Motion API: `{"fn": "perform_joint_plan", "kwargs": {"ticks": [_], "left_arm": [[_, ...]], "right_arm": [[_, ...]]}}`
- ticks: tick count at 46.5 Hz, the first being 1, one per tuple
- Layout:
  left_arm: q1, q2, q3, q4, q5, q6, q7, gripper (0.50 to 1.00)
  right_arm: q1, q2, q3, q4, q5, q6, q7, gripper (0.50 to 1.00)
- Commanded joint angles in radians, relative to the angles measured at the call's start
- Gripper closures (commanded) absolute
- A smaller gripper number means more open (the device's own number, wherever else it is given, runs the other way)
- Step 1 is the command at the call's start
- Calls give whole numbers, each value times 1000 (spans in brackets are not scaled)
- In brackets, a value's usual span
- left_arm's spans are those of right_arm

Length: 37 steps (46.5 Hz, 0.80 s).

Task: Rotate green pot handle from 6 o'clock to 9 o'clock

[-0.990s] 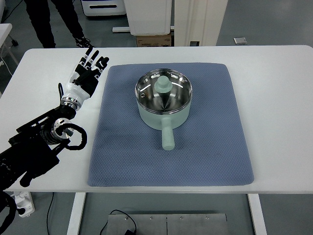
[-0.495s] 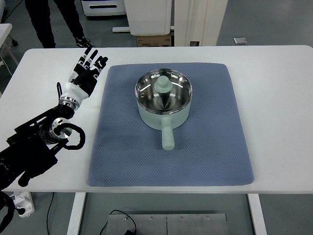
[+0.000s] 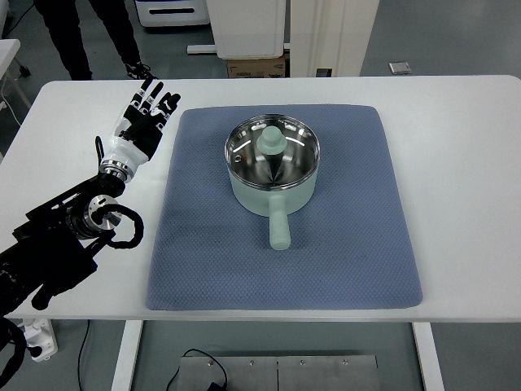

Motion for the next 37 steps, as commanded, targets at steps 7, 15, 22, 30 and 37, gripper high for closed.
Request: {"fn": "perform_joint_plan", "kwargs": {"ticks": [7,15,22,30,37], "left_arm": [[1,-1,0,2,-1,1,0,500],[1,-1,0,2,-1,1,0,500],[1,-2,0,2,-1,2,-2,500],[1,1,0,2,1,1,-2,500],[-2,2,-2,2,-1,1,-2,500]], "right_arm": [[0,0,0,0,0,0,0,500],[0,0,0,0,0,0,0,500],[0,0,0,0,0,0,0,500],[0,0,0,0,-1,0,0,500],[0,0,0,0,0,0,0,500]]}}
